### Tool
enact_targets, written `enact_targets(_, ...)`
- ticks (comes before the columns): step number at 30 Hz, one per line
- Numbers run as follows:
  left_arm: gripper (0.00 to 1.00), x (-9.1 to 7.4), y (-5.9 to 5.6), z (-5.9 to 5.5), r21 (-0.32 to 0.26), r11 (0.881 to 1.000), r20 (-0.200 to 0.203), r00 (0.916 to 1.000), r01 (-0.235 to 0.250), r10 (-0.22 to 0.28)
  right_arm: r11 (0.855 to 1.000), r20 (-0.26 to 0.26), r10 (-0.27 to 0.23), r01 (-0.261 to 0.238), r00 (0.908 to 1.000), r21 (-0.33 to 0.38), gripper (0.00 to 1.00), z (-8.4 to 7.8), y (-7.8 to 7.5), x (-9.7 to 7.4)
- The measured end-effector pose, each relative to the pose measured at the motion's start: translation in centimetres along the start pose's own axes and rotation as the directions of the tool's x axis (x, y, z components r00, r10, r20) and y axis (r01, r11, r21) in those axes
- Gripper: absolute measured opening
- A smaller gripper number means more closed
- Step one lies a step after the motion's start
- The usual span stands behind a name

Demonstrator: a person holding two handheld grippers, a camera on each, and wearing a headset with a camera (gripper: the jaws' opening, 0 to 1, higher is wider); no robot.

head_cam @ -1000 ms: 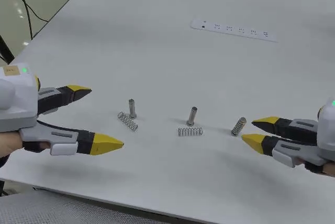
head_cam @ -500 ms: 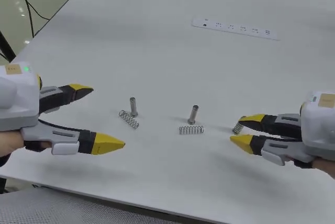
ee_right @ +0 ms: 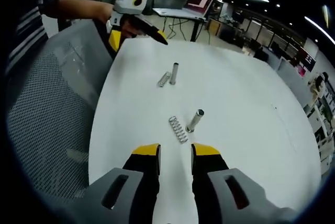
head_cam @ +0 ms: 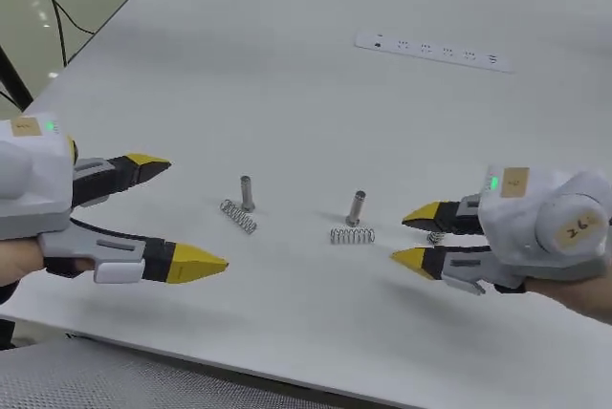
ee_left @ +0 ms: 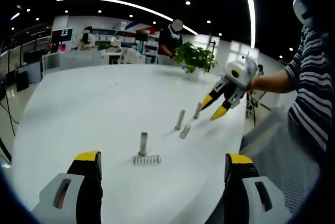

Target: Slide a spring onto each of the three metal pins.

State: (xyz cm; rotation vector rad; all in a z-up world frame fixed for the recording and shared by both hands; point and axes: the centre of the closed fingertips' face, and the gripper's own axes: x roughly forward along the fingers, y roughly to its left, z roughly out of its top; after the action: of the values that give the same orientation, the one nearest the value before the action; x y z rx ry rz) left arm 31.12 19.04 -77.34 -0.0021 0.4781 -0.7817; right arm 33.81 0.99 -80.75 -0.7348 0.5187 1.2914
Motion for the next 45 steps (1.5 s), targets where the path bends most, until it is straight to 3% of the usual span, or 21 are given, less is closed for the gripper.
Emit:
enact_targets(8, 0.95, 0.1, -0.4, -0.1, 0.008, 1.000, -0.007, 0.9999, 0.011, -0.011, 0.996, -0.043, 0.034, -0.037, 0.9985, -0.079, 0.20, 0.9, 0.0, 2.2)
enact_targets(13, 0.95, -0.1, -0.3, -0.2, 0.009, 1.000, -0.013, 0.9999, 0.010, -0.010, 0.991, -0.083, 0.055, -0.064, 0.9951, -0.121, 0.18, 0.6, -0.2, 3.2)
enact_targets(21, 0.94, -0.2, -0.2, -0.3, 0.011, 1.000, -0.020, 0.9998, 0.008, -0.008, 0.983, -0.135, 0.101, -0.119, 0.9858, -0.137, 0.15, -0.3, -0.5, 4.4)
enact_targets(23, 0.94, -0.2, -0.3, -0.4, 0.014, 1.000, -0.023, 0.9997, 0.012, -0.012, 0.984, -0.142, 0.121, -0.137, 0.9825, -0.110, 0.13, -0.6, -0.5, 4.8)
enact_targets(29, 0.94, -0.2, -0.7, -0.6, 0.018, 1.000, -0.033, 0.9992, 0.024, -0.024, 0.985, -0.147, 0.111, -0.129, 0.9829, -0.118, 0.12, -0.5, -1.1, 5.2)
enact_targets(33, 0.94, -0.2, -0.8, -0.5, 0.018, 0.999, -0.032, 0.9991, 0.028, -0.027, 0.980, -0.182, 0.126, -0.151, 0.9752, -0.129, 0.12, -1.1, -0.9, 5.7)
enact_targets(41, 0.93, -0.7, -0.8, -0.7, 0.026, 0.999, -0.044, 0.9986, 0.029, -0.028, 0.980, -0.193, 0.133, -0.158, 0.9722, -0.122, 0.08, -1.8, -0.4, 6.2)
enact_targets(45, 0.93, -0.8, -0.8, -0.7, 0.023, 0.999, -0.042, 0.9989, 0.024, -0.023, 0.979, -0.175, 0.138, -0.161, 0.9749, -0.124, 0.08, -1.7, -0.4, 6.1)
